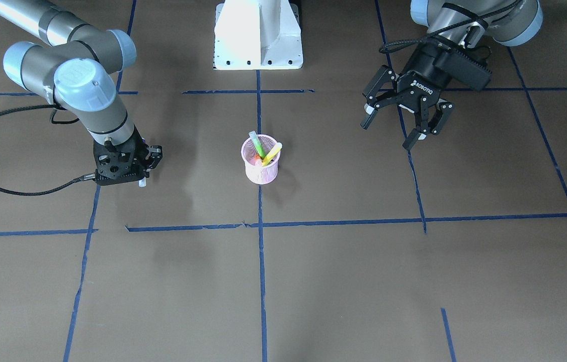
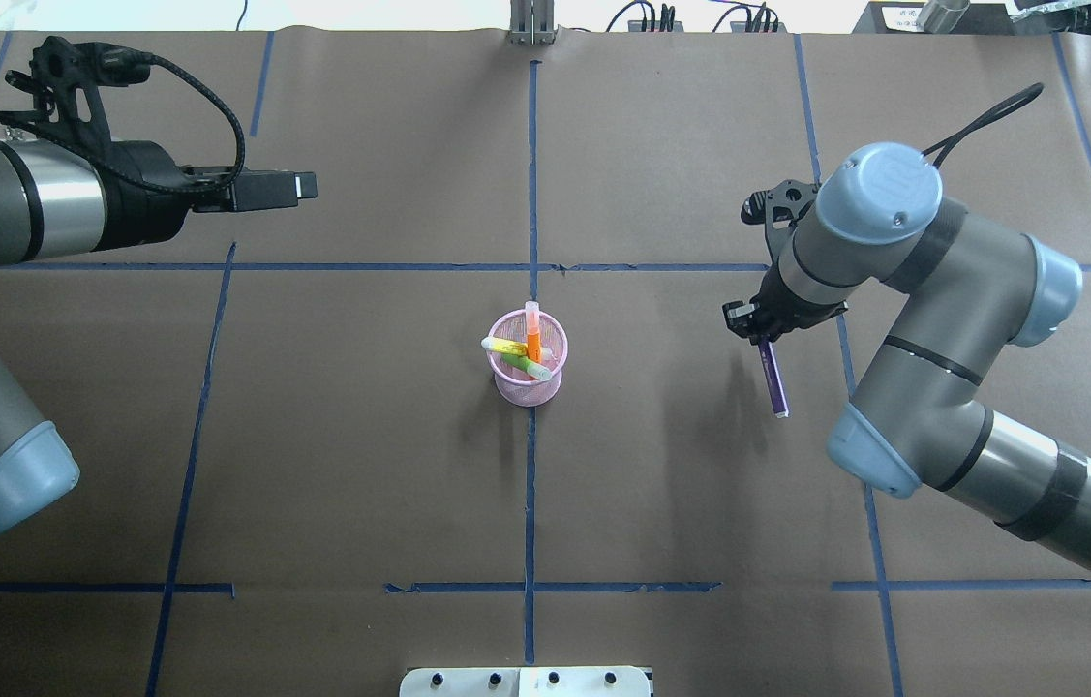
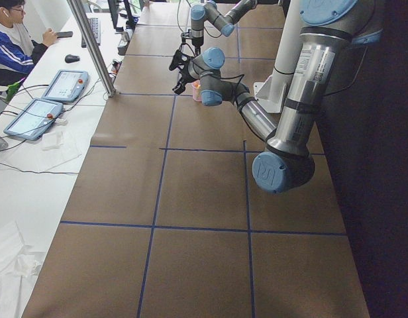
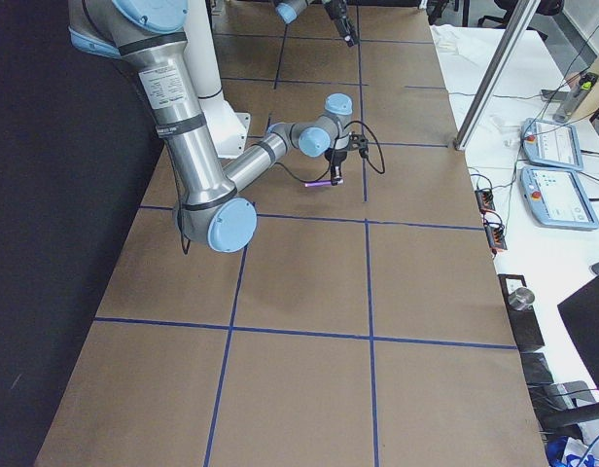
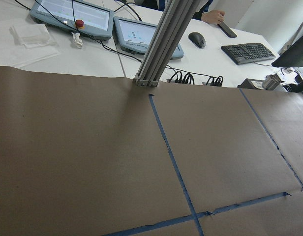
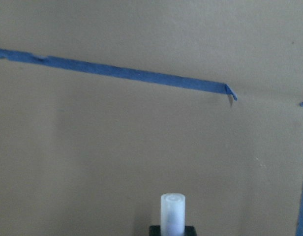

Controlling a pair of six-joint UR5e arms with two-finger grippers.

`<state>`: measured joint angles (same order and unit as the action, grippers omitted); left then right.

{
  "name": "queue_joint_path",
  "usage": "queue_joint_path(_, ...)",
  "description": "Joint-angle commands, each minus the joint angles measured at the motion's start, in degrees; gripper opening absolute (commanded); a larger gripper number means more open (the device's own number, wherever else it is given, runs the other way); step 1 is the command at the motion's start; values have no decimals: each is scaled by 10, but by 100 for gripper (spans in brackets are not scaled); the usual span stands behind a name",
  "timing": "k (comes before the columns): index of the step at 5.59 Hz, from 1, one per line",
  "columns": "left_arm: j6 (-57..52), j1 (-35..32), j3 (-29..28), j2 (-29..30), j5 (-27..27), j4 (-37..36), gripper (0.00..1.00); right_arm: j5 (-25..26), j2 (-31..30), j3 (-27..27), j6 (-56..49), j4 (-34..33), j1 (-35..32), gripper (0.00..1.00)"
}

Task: Collect pens into pen holder
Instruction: 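Lift the purple marker upright with the right gripper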

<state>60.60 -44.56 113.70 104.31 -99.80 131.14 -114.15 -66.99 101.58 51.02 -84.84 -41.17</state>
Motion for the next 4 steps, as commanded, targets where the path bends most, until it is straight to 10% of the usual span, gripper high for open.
queue_joint_path(1, -28, 0, -5, -16, -7, -11, 100, 6, 21, 48, 38, 77, -15, 0)
queue_joint_path(4, -28, 5, -41, -16, -8, -17, 100, 195, 36, 50, 86, 277, 35, 0)
